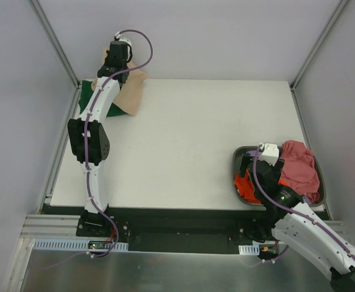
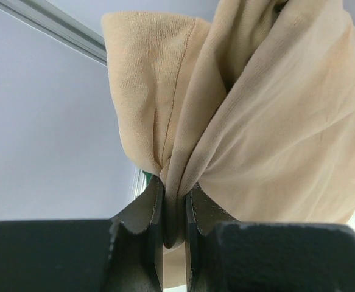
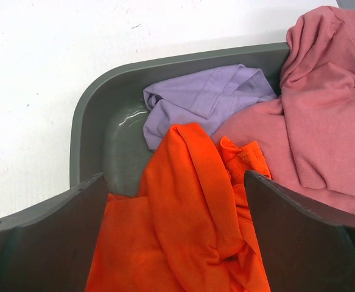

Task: Fold and stack the t-shirts
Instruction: Put the neatly folded tshirt into the corner of the board with the left arm

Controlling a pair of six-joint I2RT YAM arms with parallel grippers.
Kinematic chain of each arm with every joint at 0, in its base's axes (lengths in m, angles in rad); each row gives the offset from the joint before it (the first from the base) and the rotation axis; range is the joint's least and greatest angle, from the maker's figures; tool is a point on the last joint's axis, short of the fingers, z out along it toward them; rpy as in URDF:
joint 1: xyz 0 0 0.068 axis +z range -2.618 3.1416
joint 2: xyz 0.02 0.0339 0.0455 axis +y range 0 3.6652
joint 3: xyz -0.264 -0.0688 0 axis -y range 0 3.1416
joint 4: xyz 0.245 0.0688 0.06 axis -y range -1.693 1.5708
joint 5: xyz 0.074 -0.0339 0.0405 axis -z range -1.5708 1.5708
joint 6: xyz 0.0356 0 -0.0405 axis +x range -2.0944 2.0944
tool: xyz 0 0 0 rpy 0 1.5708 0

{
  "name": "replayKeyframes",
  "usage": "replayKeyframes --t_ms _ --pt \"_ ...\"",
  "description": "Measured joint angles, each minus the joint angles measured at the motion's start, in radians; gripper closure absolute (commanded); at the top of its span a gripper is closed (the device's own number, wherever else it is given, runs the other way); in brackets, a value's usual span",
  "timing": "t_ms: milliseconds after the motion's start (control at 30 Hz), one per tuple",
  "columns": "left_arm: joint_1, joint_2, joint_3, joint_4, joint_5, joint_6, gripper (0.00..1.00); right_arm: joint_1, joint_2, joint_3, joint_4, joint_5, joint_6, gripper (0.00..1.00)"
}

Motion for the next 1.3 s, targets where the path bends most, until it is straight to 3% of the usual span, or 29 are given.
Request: replayKeyframes --t_ms 567,1000,1033,1067,1133,1200,1233,1300 --pt "0.098 -0.005 -0.078 0.145 -0.015 0.047 1.00 0.000 0.000 0.000 0.000 0.017 0.001 0.04" --pt "0.185 0.089 -0.108 0.303 0.032 0.139 1.00 0.000 -0.014 0.000 -0.001 0.035 0.010 0.04" --pt "0.191 0.103 -0.108 0.310 0.032 0.145 0.97 0.000 -0.014 0.000 -0.001 0.035 0.012 0.04" --pt "0.196 0.118 -0.108 0.319 0.032 0.149 0.84 0.000 -0.014 0.000 -0.001 0.036 0.014 0.04" --pt "0.204 0.145 -0.108 0.335 0.029 0.156 0.41 -0.001 -0.014 0.000 -0.002 0.037 0.020 0.04" --pt "0.210 0.172 -0.108 0.350 0.016 0.165 0.06 -0.002 -0.014 0.000 -0.003 0.037 0.024 0.04" --pt "0.212 0.183 -0.108 0.357 0.008 0.164 0.01 -0.002 -0.014 0.001 -0.006 0.037 0.026 0.04" --pt "0.216 0.191 -0.108 0.359 -0.001 0.150 0.01 -0.002 -0.014 0.006 -0.015 0.036 0.028 0.04"
